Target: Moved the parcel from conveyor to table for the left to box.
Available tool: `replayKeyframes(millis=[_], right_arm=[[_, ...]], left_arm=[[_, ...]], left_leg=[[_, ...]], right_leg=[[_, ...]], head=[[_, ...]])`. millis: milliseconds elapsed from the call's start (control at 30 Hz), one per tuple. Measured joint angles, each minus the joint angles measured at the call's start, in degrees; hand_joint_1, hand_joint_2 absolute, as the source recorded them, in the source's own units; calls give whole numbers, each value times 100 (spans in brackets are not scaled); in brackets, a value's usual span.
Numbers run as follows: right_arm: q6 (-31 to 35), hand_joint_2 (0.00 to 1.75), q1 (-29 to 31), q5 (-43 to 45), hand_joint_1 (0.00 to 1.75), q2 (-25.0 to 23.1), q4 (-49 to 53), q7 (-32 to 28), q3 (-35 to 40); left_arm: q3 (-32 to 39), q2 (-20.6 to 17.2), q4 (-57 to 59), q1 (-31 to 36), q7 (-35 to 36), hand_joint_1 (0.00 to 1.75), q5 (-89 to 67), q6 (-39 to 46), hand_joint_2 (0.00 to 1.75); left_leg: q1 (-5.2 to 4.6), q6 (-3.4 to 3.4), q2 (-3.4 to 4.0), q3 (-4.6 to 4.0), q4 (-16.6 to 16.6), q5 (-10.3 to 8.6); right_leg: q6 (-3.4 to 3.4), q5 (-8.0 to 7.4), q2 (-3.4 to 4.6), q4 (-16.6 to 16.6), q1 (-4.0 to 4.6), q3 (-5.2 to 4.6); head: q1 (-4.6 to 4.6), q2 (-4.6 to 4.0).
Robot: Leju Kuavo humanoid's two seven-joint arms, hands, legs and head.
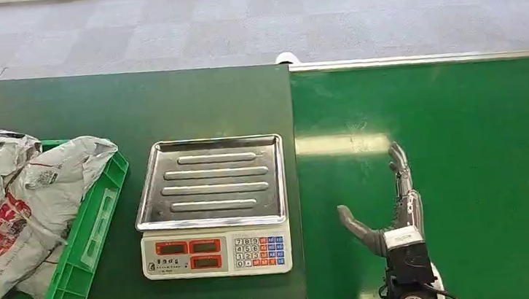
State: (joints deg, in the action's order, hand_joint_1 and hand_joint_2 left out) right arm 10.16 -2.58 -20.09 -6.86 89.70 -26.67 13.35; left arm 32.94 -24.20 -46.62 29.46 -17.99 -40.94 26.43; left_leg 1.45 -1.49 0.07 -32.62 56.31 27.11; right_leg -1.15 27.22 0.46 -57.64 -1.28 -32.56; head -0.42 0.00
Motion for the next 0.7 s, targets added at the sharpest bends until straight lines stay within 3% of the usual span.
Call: replayKeyframes(millis=[300, 467, 700], right_arm=[[-98, 175, 34, -107, 0, -46, -120, 37, -66], [-96, 175, 37, -192, 0, -103, -168, 59, -133], [-74, 175, 34, -240, 0, -146, -201, 79, -192]], left_arm=[[68, 203, -311, -69, -540, 0, 1719, -1194, 175], [37, 533, -1603, -514, -496, 0, 2330, -1233, 175], [-324, 1036, -3559, -1374, -424, 0, 1882, -750, 175]], left_leg=[[-1, 0, 2, 0, 1, 0], [-1, 0, 2, -2, 1, 1], [-1, -3, 3, -5, 1, 6]], right_leg=[[0, 0, 0, 0, -1, -2], [0, 0, 1, 0, -1, -4], [-1, 0, 3, 3, -2, -8]], head=[[-2, 0], [-2, 0], [0, 0]])
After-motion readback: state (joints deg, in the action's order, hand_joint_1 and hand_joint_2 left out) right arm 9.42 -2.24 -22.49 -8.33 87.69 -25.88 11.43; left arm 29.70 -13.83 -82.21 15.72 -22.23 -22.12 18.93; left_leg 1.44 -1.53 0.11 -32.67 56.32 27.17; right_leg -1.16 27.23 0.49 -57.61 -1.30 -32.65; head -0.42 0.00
